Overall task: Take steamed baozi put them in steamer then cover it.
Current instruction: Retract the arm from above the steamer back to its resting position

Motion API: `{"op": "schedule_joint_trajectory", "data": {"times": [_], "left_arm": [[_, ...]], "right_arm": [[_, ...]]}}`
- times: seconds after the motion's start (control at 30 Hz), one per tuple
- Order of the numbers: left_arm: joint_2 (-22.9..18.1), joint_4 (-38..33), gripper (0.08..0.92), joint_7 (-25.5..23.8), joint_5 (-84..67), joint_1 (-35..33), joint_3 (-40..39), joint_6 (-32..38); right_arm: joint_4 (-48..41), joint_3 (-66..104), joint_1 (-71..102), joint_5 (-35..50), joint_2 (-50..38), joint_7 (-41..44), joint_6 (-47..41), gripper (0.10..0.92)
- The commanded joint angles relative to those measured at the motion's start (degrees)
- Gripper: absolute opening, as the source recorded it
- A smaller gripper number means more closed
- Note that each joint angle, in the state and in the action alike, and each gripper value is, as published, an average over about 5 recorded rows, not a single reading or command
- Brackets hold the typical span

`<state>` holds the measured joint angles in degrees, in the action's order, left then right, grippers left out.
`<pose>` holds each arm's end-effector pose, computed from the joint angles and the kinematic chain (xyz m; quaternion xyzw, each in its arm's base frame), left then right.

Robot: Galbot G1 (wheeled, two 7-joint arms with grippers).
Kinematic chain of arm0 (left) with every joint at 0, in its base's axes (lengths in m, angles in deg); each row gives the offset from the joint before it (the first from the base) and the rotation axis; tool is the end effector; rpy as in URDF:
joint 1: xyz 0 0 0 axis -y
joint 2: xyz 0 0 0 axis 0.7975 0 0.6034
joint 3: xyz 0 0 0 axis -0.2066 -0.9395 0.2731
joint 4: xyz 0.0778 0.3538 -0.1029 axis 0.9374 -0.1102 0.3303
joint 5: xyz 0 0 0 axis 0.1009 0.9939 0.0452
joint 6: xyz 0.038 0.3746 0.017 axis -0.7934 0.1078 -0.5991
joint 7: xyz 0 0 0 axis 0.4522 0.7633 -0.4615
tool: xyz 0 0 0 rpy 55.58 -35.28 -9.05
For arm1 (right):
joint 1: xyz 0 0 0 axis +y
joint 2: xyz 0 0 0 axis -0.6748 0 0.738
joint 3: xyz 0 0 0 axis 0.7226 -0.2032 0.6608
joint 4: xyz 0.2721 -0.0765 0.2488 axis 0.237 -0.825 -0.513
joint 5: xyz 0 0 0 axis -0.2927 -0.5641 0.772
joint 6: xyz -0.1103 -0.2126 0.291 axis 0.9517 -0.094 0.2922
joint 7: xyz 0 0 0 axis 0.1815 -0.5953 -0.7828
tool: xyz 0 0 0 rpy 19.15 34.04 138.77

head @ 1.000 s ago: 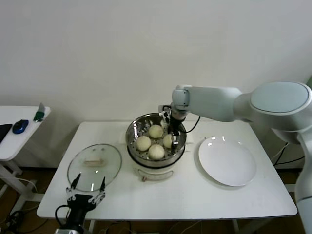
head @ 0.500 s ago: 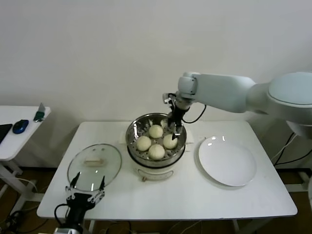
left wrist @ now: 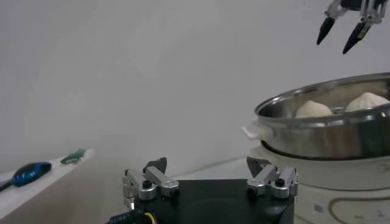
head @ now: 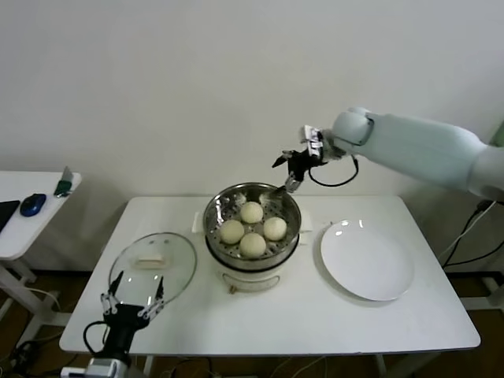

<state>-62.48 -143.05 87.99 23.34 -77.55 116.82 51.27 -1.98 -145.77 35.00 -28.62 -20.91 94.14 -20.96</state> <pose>0.1322 0.0656 -0.3248 0.0130 -0.9877 -0.1443 0.0593 0.6375 -0.0321 -0.0508 0.5362 -0.7118 0.4192 0.1736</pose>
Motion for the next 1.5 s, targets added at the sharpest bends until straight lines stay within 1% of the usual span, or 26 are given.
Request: {"op": "schedule_joint_trajectory", "data": {"times": [0.03, 0.27, 0.5, 0.7, 0.97, 1.1, 1.23, 1.33, 1.5], "left_arm": [[0.1, 0.3, 0.823, -0.5, 2.8, 1.3, 0.4, -0.2], [-0.1, -0.8, 0.823, -1.2, 8.0, 2.5, 0.6, -0.8], [0.8, -1.3, 0.823, -0.5, 15.0, 4.8, 1.8, -3.2], [1.5, -1.0, 0.823, 1.5, 30.4, 5.6, 1.9, -4.6], [3.9, 0.6, 0.823, 2.3, 58.9, 3.4, 2.0, -5.9], [4.5, 2.8, 0.823, 4.2, 70.2, 3.0, 0.0, -7.8], [4.8, 6.7, 0.823, 6.5, 74.4, 3.9, -3.1, -8.8], [5.3, 11.0, 0.823, 7.5, 74.4, 6.7, -5.5, -9.1], [5.7, 17.4, 0.823, 7.5, 73.3, 13.1, -7.4, -8.7]], "right_arm": [[10.5, 31.9, 24.3, -1.8, -17.4, -21.2, 8.5, 0.823], [16.4, 55.3, 46.5, -4.5, -21.1, -27.1, 8.9, 0.823], [20.3, 73.1, 63.6, -7.7, -20.7, -29.7, 8.9, 0.823], [26.1, 88.4, 81.1, -12.3, -17.8, -32.3, 6.2, 0.823], [34.4, 106.0, 101.0, -17.4, -8.8, -33.4, 0.9, 0.823], [35.5, 111.0, 106.0, -23.5, -4.7, -33.8, -1.3, 0.823], [35.8, 113.8, 108.9, -28.1, -1.3, -33.7, -2.6, 0.823], [36.7, 115.0, 110.7, -28.9, 0.5, -33.3, -3.7, 0.823], [36.9, 116.8, 113.4, -30.2, 2.2, -31.7, -4.7, 0.823]]}}
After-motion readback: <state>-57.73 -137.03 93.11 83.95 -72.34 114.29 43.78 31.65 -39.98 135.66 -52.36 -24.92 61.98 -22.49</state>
